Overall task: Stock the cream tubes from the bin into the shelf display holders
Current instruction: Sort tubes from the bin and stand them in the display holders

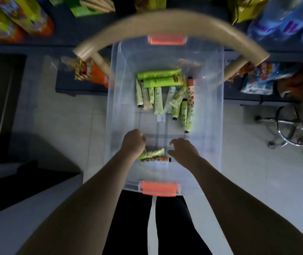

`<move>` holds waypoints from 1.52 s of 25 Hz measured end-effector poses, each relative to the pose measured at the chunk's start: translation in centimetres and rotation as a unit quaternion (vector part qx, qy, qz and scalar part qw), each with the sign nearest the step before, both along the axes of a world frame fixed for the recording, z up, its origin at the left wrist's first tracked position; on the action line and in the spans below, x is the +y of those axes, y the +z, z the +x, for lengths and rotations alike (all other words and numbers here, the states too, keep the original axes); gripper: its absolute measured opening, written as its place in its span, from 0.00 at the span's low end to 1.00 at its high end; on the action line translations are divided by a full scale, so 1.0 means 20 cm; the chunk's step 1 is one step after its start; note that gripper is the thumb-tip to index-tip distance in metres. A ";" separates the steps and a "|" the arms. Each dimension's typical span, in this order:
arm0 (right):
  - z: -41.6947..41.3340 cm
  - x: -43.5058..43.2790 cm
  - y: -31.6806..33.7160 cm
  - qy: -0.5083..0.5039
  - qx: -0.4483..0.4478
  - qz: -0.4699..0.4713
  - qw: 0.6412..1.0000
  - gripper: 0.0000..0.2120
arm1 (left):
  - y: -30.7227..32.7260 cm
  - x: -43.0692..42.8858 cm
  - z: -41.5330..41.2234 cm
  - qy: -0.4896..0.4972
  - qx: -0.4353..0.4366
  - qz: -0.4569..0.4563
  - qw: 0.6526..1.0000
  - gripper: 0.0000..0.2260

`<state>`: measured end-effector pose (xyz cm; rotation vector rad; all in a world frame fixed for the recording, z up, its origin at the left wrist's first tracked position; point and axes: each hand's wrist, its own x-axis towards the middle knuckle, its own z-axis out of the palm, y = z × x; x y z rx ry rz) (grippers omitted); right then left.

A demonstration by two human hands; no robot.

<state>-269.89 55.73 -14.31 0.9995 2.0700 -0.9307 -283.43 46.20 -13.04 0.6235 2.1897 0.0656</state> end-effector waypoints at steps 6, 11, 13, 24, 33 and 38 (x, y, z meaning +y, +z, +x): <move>-0.08 -0.10 -0.34 -0.029 0.014 -0.048 0.998 0.17 | -0.28 -0.04 -0.01 0.047 -0.042 0.012 0.998 0.13; -0.11 -0.06 -0.36 -0.118 0.024 -0.101 0.987 0.15 | -0.34 -0.05 -0.01 0.105 -0.056 0.053 0.991 0.13; -0.09 -0.01 -0.30 -0.279 0.046 -0.163 0.945 0.18 | -0.33 -0.04 -0.01 0.119 -0.066 0.066 0.988 0.14; -0.03 0.08 -0.05 -0.433 0.073 -0.053 0.897 0.06 | -0.35 -0.08 0.11 -0.093 -0.109 -0.059 0.988 0.12; -0.01 0.07 -0.10 -0.365 0.015 -0.015 0.931 0.05 | -0.41 -0.06 0.10 -0.169 -0.142 -0.163 0.962 0.25; 0.00 0.09 -0.08 -0.355 0.043 -0.024 0.933 0.03 | -0.35 -0.08 0.11 -0.104 -0.180 -0.114 0.972 0.19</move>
